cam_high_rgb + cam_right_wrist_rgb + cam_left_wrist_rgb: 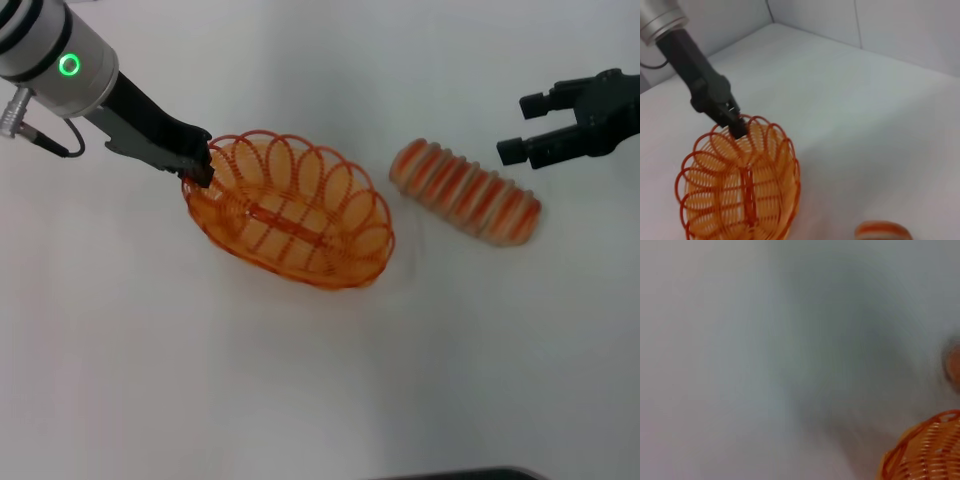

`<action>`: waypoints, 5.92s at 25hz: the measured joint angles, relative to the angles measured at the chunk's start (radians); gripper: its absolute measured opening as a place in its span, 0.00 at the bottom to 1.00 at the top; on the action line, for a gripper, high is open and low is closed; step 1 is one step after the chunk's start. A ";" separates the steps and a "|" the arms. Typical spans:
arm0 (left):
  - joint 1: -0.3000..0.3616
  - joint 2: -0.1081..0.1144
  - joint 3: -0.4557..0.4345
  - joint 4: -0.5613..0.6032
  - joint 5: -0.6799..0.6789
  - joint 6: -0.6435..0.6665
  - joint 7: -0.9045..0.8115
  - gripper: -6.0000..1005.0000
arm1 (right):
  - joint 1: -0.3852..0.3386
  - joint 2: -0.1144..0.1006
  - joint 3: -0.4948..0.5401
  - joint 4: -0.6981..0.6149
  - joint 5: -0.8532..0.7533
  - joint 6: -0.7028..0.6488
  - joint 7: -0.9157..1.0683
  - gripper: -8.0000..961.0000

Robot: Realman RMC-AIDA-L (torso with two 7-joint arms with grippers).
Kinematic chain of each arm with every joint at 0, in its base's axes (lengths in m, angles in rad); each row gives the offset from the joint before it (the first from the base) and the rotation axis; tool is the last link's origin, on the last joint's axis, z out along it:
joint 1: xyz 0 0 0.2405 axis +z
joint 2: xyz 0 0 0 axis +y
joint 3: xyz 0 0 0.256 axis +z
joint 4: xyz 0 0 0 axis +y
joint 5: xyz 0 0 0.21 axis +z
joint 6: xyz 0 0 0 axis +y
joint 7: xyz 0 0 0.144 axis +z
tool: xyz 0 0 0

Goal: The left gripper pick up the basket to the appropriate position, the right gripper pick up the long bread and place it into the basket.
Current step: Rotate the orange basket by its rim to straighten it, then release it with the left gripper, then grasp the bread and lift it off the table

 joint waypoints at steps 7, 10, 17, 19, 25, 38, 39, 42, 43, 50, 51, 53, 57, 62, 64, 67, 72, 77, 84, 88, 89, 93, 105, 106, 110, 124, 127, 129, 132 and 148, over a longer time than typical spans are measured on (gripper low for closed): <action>0.033 -0.003 -0.086 -0.006 -0.052 -0.020 -0.045 0.10 | 0.009 0.000 0.037 0.000 0.034 0.020 0.020 0.98; 0.073 -0.005 -0.093 -0.014 -0.084 -0.054 -0.056 0.10 | 0.006 0.000 0.043 0.000 0.058 0.042 0.020 0.98; 0.177 -0.008 -0.086 -0.013 -0.165 -0.124 -0.068 0.10 | 0.003 0.000 0.053 0.000 0.066 0.081 0.012 0.98; 0.192 -0.008 -0.085 -0.010 -0.176 -0.136 -0.068 0.10 | 0.005 0.000 0.054 0.000 0.066 0.083 0.011 0.98; 0.212 -0.011 -0.047 -0.018 -0.194 -0.175 -0.065 0.10 | 0.009 0.000 0.055 0.000 0.066 0.083 0.009 0.98; 0.240 -0.015 0.050 -0.052 -0.265 -0.284 -0.074 0.09 | 0.004 0.000 0.054 0.000 0.068 0.084 -0.002 0.98; 0.243 -0.015 0.052 -0.055 -0.269 -0.291 -0.074 0.09 | 0.004 0.000 0.053 0.000 0.068 0.084 -0.002 0.98; 0.254 -0.015 0.052 -0.059 -0.276 -0.310 -0.075 0.09 | 0.005 0.000 0.051 0.000 0.068 0.084 -0.002 0.98; 0.258 -0.015 0.052 -0.060 -0.277 -0.316 -0.075 0.09 | 0.006 0.000 0.050 0.000 0.068 0.084 -0.002 0.98; 0.268 -0.015 0.052 -0.061 -0.279 -0.339 -0.075 0.09 | 0.011 0.000 0.048 0.000 0.067 0.083 -0.002 0.98; 0.269 -0.015 0.052 -0.061 -0.279 -0.340 -0.075 0.09 | 0.012 0.000 0.048 0.000 0.067 0.083 -0.002 0.98; 0.269 -0.015 0.052 -0.061 -0.279 -0.342 -0.075 0.09 | 0.013 0.000 0.048 0.000 0.067 0.083 -0.002 0.98; 0.269 -0.015 0.051 -0.062 -0.279 -0.342 -0.075 0.09 | 0.013 0.000 0.048 0.000 0.067 0.084 -0.002 0.98; 0.269 -0.015 0.046 -0.069 -0.279 -0.347 -0.075 0.09 | 0.013 0.002 0.038 0.000 0.067 0.084 -0.005 0.98; 0.271 -0.015 0.046 -0.069 -0.279 -0.348 -0.075 0.09 | 0.013 0.003 0.033 0.000 0.067 0.084 -0.006 0.98; 0.272 -0.015 0.047 -0.069 -0.279 -0.348 -0.075 0.09 | 0.012 0.002 0.031 0.000 0.067 0.085 -0.006 0.98; 0.274 -0.015 0.052 -0.067 -0.279 -0.348 -0.075 0.09 | 0.010 0.000 0.029 0.000 0.067 0.080 -0.015 0.98; 0.275 -0.015 0.053 -0.062 -0.279 -0.341 -0.075 0.20 | 0.006 0.000 0.025 0.000 0.067 0.079 -0.017 0.98; 0.276 -0.015 0.057 -0.041 -0.279 -0.333 -0.074 0.40 | 0.006 0.000 0.022 0.000 0.064 0.083 -0.017 0.98; 0.288 -0.014 0.055 -0.008 -0.280 -0.332 -0.074 0.42 | 0.006 0.000 0.022 0.000 0.064 0.083 -0.018 0.98; 0.294 -0.014 0.055 0.007 -0.288 -0.331 -0.073 0.43 | 0.006 0.000 0.022 0.000 0.064 0.083 -0.018 0.98; 0.321 -0.010 0.055 0.060 -0.354 -0.328 -0.062 0.45 | 0.005 0.000 0.025 0.000 0.066 0.085 -0.019 0.98; 0.328 -0.005 0.049 0.141 -0.379 -0.291 0.012 0.73 | 0.012 0.001 0.030 0.000 0.071 0.085 0.001 0.98; 0.329 -0.003 0.045 0.148 -0.378 -0.287 0.019 0.81 | 0.012 0.001 0.030 0.000 0.073 0.083 0.008 0.98; 0.334 0.000 -0.001 0.181 -0.393 -0.264 0.100 0.89 | 0.016 -0.002 0.023 0.000 0.075 0.079 0.047 0.98; 0.399 0.000 -0.129 0.220 -0.551 -0.268 0.466 0.88 | 0.096 -0.024 -0.047 0.000 0.004 0.045 0.347 0.98; 0.405 0.001 -0.139 0.222 -0.547 -0.266 0.493 0.88 | 0.147 -0.025 -0.065 -0.001 -0.094 0.030 0.408 0.98; 0.406 0.002 -0.141 0.224 -0.536 -0.261 0.507 0.88 | 0.181 -0.023 -0.071 -0.001 -0.163 0.018 0.435 0.98; 0.405 0.004 -0.142 0.227 -0.503 -0.255 0.529 0.88 | 0.228 -0.016 -0.079 -0.002 -0.271 0.008 0.463 0.98; 0.412 0.003 -0.154 0.236 -0.463 -0.129 0.821 0.88 | 0.336 0.026 -0.207 -0.004 -0.525 -0.022 0.497 0.98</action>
